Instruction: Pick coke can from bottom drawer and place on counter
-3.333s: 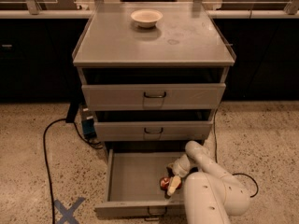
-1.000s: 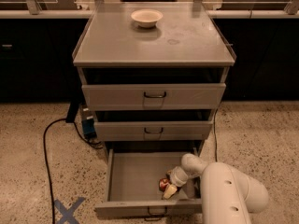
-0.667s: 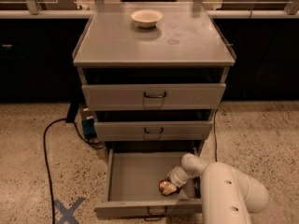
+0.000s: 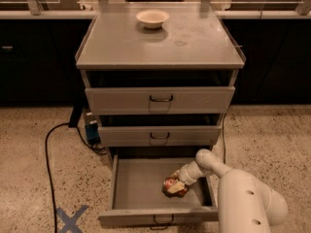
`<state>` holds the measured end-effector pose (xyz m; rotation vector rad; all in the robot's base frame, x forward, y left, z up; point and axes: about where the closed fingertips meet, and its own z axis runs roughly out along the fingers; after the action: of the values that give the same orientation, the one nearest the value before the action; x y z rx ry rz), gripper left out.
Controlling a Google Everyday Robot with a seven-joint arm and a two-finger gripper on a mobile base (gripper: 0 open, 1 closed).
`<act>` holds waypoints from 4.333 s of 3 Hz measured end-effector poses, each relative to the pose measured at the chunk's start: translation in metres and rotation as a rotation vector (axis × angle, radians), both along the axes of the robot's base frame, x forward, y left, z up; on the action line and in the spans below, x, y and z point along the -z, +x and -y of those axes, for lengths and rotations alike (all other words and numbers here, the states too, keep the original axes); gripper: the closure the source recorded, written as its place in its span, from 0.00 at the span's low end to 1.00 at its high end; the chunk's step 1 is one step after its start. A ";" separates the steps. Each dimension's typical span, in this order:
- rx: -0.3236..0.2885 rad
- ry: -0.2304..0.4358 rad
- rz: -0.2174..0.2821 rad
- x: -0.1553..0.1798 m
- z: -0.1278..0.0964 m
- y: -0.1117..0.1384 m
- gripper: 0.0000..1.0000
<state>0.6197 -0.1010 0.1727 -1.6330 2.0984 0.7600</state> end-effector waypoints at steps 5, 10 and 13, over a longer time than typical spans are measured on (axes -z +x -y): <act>-0.209 0.267 0.101 -0.269 -0.034 0.037 1.00; -0.222 0.363 0.394 -0.510 -0.013 0.055 1.00; -0.269 0.331 0.398 -0.538 -0.022 0.074 1.00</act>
Offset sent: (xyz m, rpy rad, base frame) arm 0.0533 0.0462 0.2932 0.3758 -0.0800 0.2874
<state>0.6933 -0.0788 0.7107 -1.7247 1.4177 0.7420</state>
